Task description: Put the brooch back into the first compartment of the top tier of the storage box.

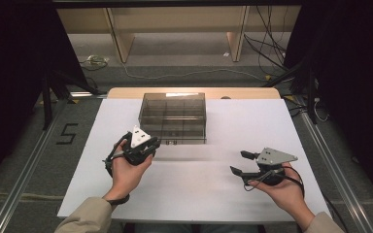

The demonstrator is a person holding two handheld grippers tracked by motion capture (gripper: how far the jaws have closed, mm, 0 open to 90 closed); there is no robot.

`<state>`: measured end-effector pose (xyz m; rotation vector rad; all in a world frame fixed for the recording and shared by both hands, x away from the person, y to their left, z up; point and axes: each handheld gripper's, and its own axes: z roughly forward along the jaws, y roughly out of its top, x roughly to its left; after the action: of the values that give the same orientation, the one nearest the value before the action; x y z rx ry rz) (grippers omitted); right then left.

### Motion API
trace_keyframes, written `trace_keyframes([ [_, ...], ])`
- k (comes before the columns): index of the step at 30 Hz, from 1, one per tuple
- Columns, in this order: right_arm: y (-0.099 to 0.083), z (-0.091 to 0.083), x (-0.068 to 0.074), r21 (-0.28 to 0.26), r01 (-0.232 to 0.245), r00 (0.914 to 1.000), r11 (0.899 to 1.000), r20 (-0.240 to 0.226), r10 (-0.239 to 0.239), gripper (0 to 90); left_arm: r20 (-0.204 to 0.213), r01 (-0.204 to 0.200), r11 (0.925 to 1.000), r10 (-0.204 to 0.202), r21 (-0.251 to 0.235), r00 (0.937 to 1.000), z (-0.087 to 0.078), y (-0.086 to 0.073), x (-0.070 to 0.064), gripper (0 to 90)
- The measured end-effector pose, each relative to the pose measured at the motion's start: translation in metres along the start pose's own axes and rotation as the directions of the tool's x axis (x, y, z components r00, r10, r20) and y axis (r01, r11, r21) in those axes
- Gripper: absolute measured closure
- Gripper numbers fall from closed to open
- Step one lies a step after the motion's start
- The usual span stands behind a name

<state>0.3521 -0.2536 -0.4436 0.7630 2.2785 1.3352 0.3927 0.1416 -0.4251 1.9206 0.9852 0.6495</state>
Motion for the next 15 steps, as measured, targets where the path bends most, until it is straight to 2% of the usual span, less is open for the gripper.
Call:
trace_keyframes([
  [15,0.0000,0.0005,0.0002,0.000,0.000,1.0000,1.000,-0.001,0.000,33.6,-0.015,-0.001,1.0000,0.001,-0.003,0.9999,0.0022,0.0035,0.0045,79.3],
])
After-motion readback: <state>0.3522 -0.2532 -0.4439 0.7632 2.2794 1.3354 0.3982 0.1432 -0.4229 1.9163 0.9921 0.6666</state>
